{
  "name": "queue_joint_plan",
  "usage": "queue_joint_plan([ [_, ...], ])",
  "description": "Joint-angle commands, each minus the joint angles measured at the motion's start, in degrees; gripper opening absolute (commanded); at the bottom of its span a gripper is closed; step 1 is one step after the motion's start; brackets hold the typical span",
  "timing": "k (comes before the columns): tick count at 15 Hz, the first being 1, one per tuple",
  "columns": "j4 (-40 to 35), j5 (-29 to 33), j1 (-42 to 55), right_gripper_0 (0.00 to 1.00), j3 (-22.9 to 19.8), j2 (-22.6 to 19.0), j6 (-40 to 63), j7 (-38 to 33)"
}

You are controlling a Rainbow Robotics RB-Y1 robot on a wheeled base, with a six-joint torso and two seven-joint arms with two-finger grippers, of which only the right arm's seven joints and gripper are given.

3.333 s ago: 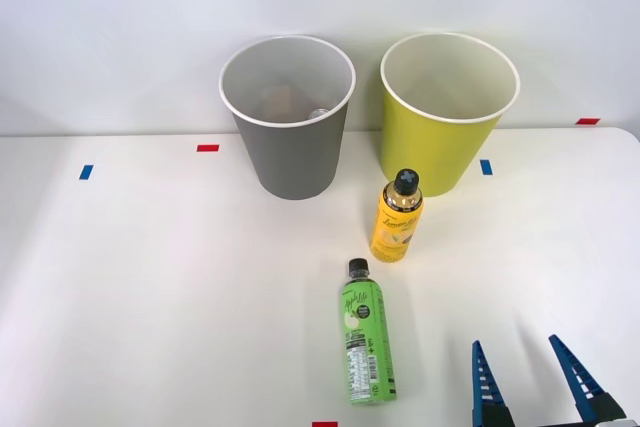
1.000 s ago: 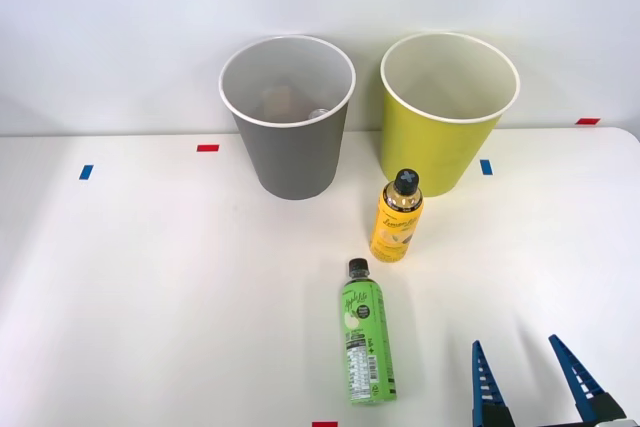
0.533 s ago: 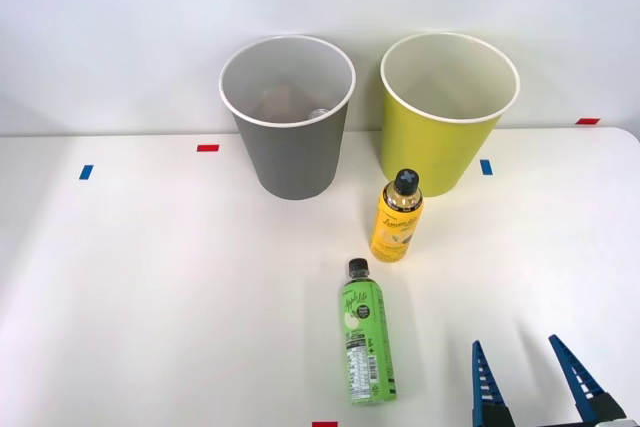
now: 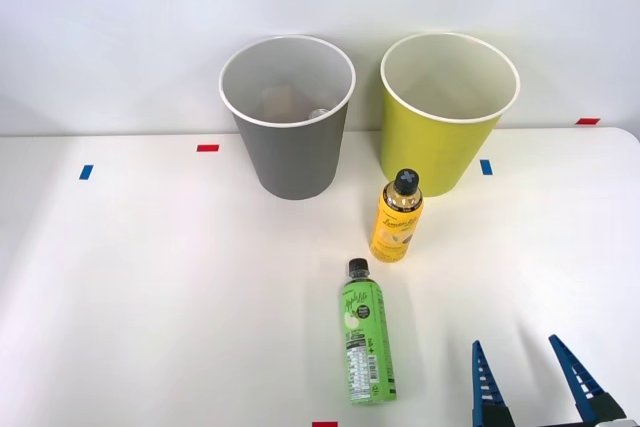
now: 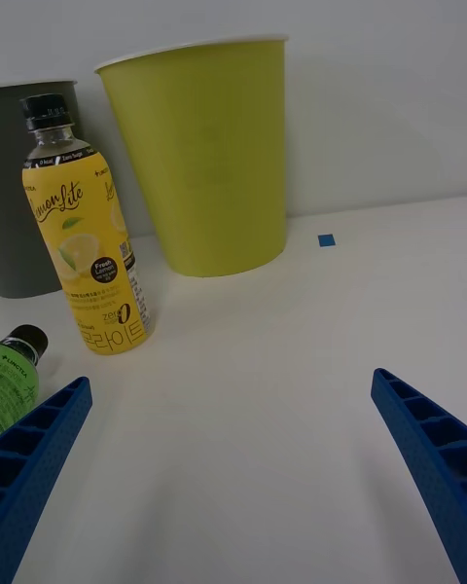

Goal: Put cans in the gray bin, plastic bottles in the light green bin

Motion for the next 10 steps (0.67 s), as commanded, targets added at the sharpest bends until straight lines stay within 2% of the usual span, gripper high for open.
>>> queue_joint_plan([
  [1, 0.0, 0.0, 0.0, 1.00, 0.0, 0.0, 0.0, 0.0],
  [3, 3.2, -0.5, -0.6, 1.00, 0.4, 0.4, 1.0, 0.1],
  [5, 3.3, -1.3, -0.5, 1.00, 0.5, 0.2, 0.0, 0.6],
  [8, 0.0, -0.8, 0.1, 1.00, 0.5, -1.1, 0.4, 1.3],
  [10, -3.3, -0.1, 0.1, 1.00, 1.5, -3.8, 6.0, 1.4],
])
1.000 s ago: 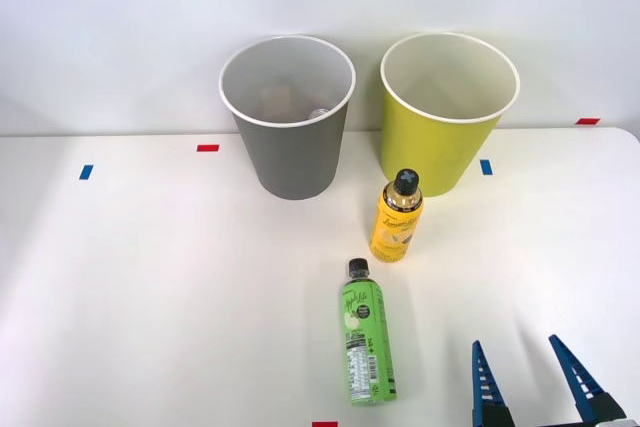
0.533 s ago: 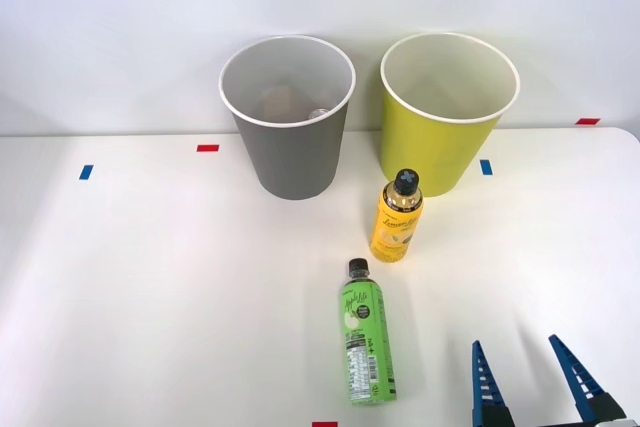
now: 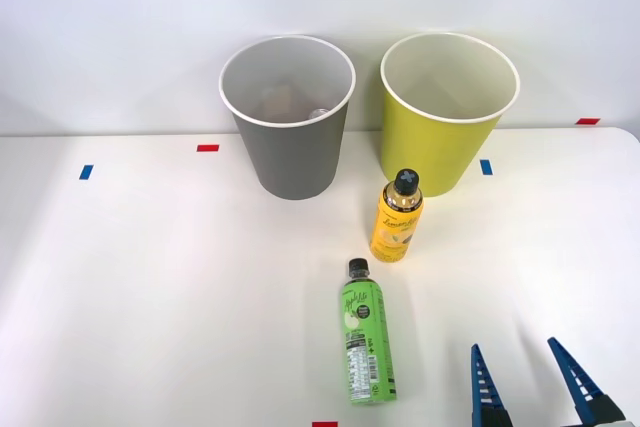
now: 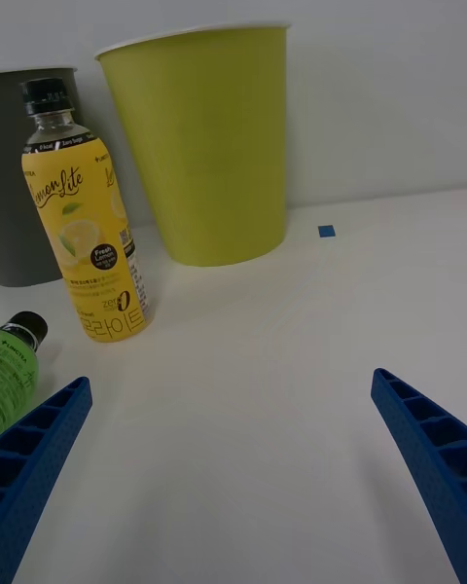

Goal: Put cans in the gray bin, plastic bottles in the light green bin

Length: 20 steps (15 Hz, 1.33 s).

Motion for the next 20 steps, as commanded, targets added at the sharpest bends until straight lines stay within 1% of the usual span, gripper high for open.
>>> queue_joint_plan([
  [1, -5.1, 0.6, 0.1, 1.00, 1.4, -3.7, 8.2, 0.0],
  [4, -13.5, -0.4, 0.0, 1.00, 5.0, -7.6, 22.1, -0.4],
  [5, -18.4, -0.6, 0.0, 1.00, 6.5, -9.5, 29.9, -0.4],
  [7, -25.8, -0.9, -0.2, 1.00, 8.6, -12.3, 42.7, -0.4],
  [8, -29.8, -1.3, -1.0, 1.00, 9.8, -14.1, 50.7, -0.4],
  [10, -35.0, -2.1, -3.1, 1.00, 11.2, -16.3, 62.3, -0.6],
  [11, -37.7, -4.5, -4.8, 1.00, 11.9, -17.6, 68.9, -0.7],
  [13, -41.6, -9.4, -8.2, 1.00, 12.6, -19.7, 79.6, -0.5],
  [15, -44.4, -11.5, -11.5, 1.00, 13.4, -21.2, 89.0, -0.8],
  [20, -47.4, -16.6, -19.9, 1.00, 14.9, -22.1, 108.0, -2.9],
])
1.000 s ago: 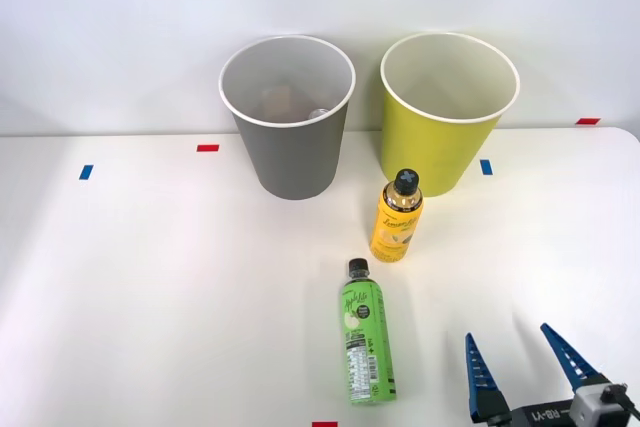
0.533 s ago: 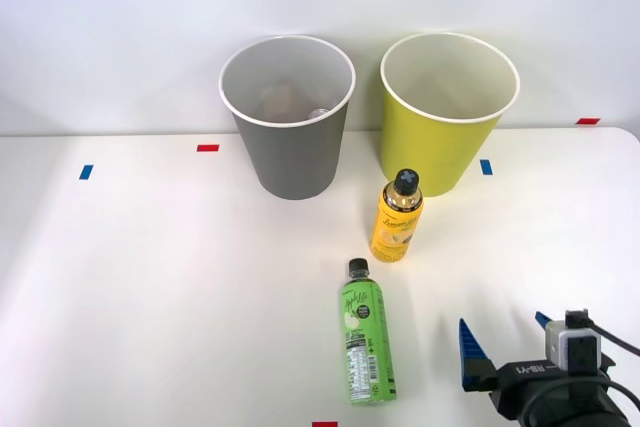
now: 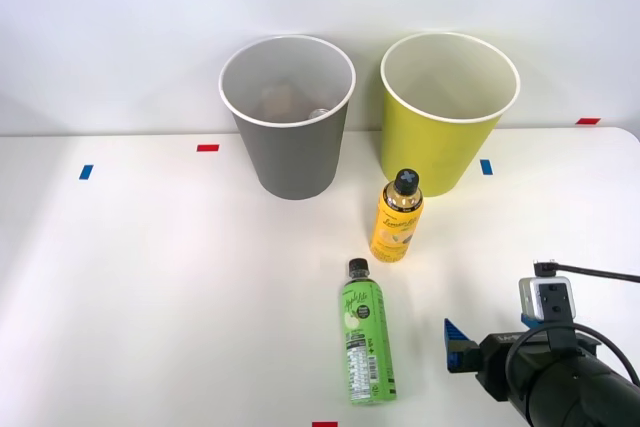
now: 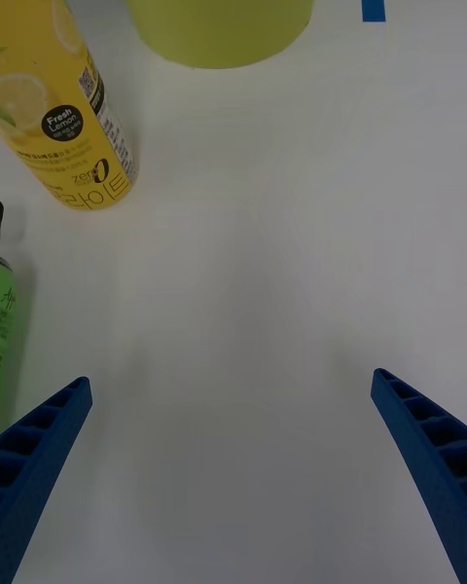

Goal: Put cans in the gray bin, plastic bottles in the light green bin

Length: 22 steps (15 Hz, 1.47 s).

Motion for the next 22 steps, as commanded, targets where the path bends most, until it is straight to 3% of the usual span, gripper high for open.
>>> queue_joint_plan([
  [1, -2.5, -5.0, -5.9, 1.00, 0.6, -0.6, 12.0, -2.6],
  [5, -3.4, -12.3, -11.0, 1.00, 0.6, -0.6, 24.3, -11.7],
  [12, -3.4, -23.0, -16.1, 1.00, 0.5, -3.6, 24.6, -22.2],
  [17, 1.5, -24.6, -25.7, 1.00, 5.3, -3.8, 24.6, -23.2],
  [22, 7.3, -30.8, -32.1, 1.00, 5.7, -3.0, 24.7, -23.4],
])
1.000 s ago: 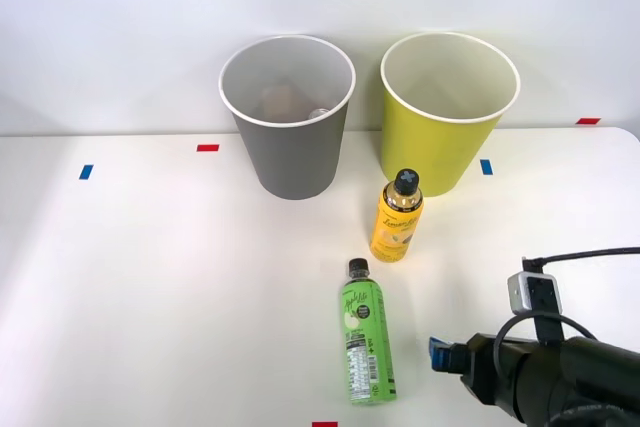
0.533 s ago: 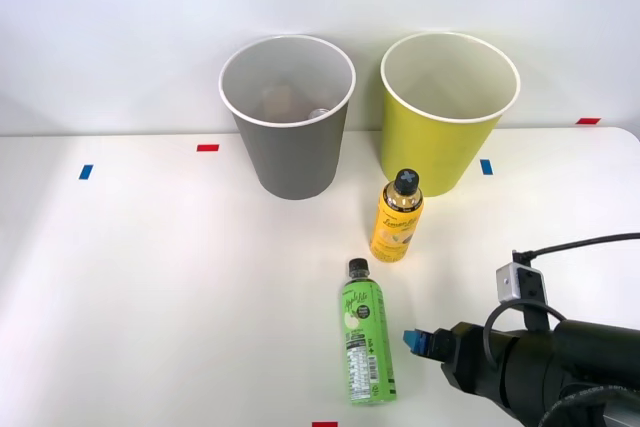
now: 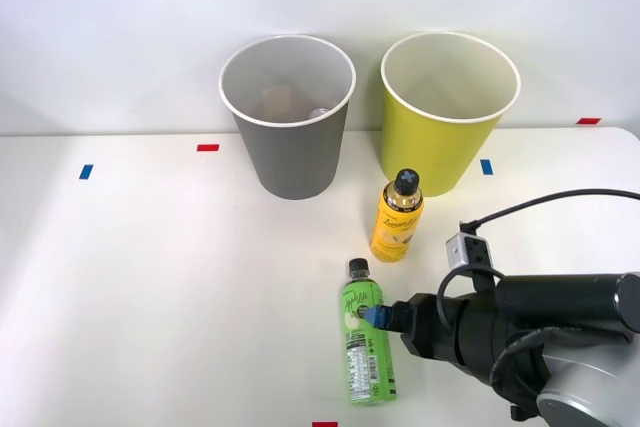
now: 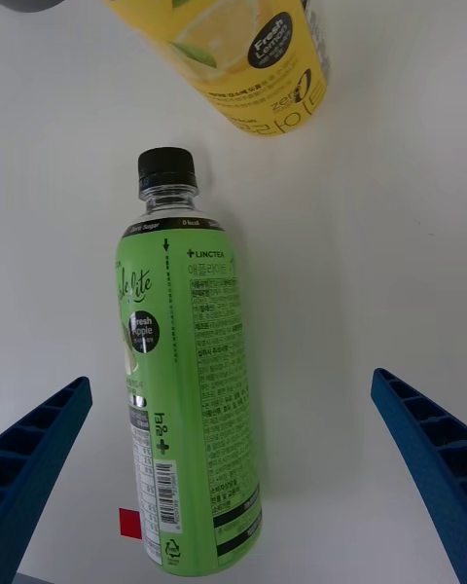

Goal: Put cans in the gray bin, plastic bottles in the light green bin

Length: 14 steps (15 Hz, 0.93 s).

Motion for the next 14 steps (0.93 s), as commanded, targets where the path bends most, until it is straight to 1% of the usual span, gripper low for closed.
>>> queue_joint_plan([
  [1, 2.7, -2.2, -2.0, 1.00, 0.0, 1.1, 0.1, 0.0],
  [3, 3.9, -3.0, -2.6, 1.00, 0.0, 2.1, 0.1, 0.1],
  [6, 5.1, -2.1, -5.2, 1.00, -0.1, 6.4, 6.6, 0.8],
  [9, 7.0, -1.3, -6.0, 1.00, 0.0, 9.3, 6.9, 1.6],
  [13, 10.9, 0.4, -6.7, 1.00, 0.0, 12.2, 6.9, 4.0],
  [14, 11.8, 0.8, -7.2, 1.00, 0.0, 12.9, 6.7, 5.6],
])
